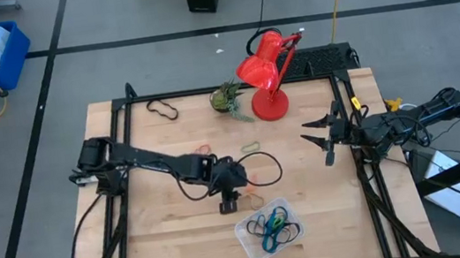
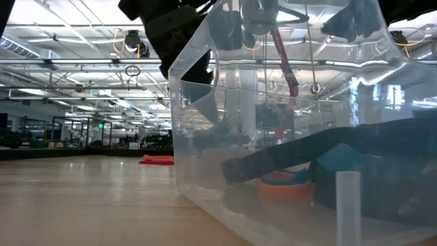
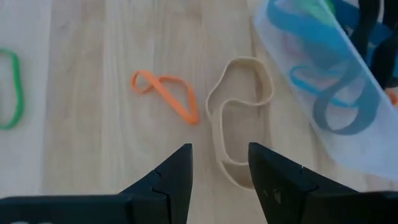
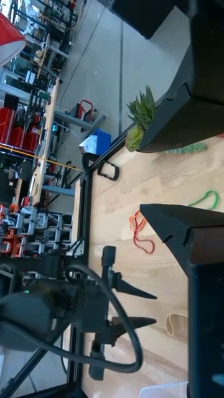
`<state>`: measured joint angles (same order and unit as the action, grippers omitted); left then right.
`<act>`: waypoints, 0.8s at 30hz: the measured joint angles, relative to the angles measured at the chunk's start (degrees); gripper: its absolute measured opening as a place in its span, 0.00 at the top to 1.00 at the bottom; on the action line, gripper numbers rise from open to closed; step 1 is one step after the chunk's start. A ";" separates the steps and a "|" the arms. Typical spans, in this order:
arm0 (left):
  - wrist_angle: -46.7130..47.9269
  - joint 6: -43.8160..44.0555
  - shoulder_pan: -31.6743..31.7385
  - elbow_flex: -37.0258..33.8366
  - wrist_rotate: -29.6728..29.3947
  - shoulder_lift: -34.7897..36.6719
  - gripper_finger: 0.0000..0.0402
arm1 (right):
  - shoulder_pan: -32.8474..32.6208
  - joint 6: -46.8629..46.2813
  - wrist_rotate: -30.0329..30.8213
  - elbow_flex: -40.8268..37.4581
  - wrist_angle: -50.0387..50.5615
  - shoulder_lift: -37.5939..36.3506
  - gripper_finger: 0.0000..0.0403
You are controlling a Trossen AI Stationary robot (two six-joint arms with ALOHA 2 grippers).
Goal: Pick and place rubber bands into bin
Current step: Put the brown rubber band into the transparent container
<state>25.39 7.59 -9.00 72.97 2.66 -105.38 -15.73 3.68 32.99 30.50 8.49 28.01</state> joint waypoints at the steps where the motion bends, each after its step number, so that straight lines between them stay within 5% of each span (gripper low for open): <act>1: -1.48 0.85 -0.14 -0.76 -0.03 0.00 0.59 | 0.01 0.00 0.00 0.00 0.02 0.02 0.64; 10: -8.31 3.28 -2.53 -5.10 -5.81 0.04 0.59 | -0.01 -0.02 0.00 0.00 0.96 0.02 0.64; 24: -11.90 7.01 -3.01 -5.90 -7.00 -3.05 0.59 | 0.00 -0.02 0.00 0.00 1.18 0.17 0.64</act>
<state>13.48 14.60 -12.01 67.07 -4.34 -108.43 -15.73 3.66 32.99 30.50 9.67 28.18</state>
